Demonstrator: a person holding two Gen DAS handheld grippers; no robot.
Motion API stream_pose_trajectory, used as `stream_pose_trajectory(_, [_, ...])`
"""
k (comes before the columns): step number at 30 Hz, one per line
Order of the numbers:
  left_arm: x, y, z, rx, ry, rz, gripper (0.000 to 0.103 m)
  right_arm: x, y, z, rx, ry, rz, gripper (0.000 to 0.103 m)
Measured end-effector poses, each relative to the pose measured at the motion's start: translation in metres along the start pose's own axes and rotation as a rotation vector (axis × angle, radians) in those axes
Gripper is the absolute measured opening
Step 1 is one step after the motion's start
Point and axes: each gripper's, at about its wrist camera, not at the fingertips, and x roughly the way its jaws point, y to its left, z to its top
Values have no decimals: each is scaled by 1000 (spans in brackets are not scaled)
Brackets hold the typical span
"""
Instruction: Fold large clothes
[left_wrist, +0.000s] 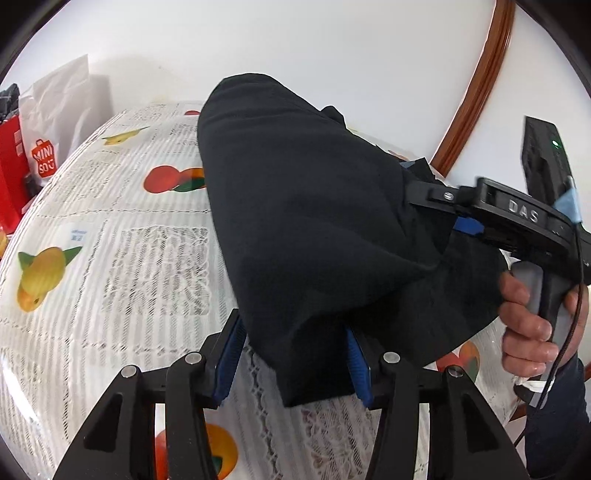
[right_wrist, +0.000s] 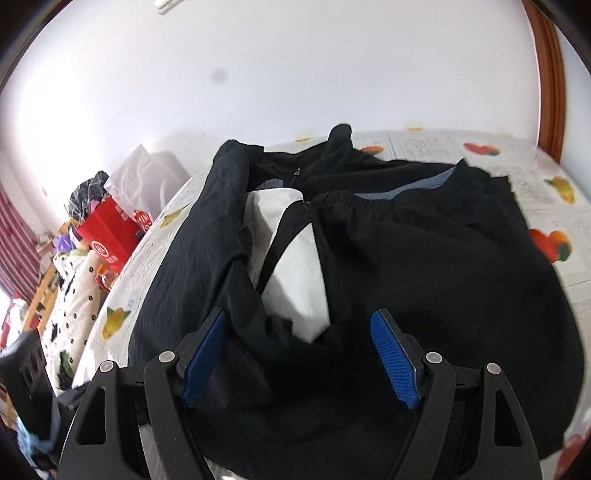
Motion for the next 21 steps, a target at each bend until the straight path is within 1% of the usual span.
stream_pose_trajectory(2, [6, -3, 1, 18, 13, 19, 50, 9, 2, 3, 8, 12, 16, 78])
stream_pose_trajectory(7, [11, -5, 3, 33, 15, 25, 50, 26, 8, 5, -2, 21, -1, 78])
stream_pose_trajectory(9, [11, -8, 4, 42, 14, 33, 50, 29, 9, 7, 1, 20, 3, 68])
stream_pose_trajectory(10, [11, -9, 4, 45, 13, 37, 50, 28, 10, 7, -8, 22, 7, 50])
stream_pose_trajectory(11, [13, -10, 3, 49, 11, 42, 50, 27, 12, 7, -24, 22, 14, 36])
stream_pose_trajectory(12, [15, -10, 3, 51, 11, 46, 50, 25, 15, 6, -41, 19, 19, 29])
stream_pose_trajectory(13, [16, -11, 3, 52, 11, 53, 50, 20, 21, 6, -76, 4, 17, 20])
stream_pose_trajectory(15, [18, -12, 3, 56, 10, 74, 50, 10, 27, 5, -111, -31, 12, 16])
stream_pose_trajectory(17, [19, -15, 2, 64, 6, 86, 50, -7, 30, 6, -134, -80, 31, 14])
stream_pose_trajectory(19, [19, -17, 1, 73, 3, 98, 51, -29, 29, 8, -135, -142, 58, 13])
stream_pose_trajectory(21, [20, -19, 1, 77, 1, 112, 52, -53, 23, 10, -130, -214, 65, 13])
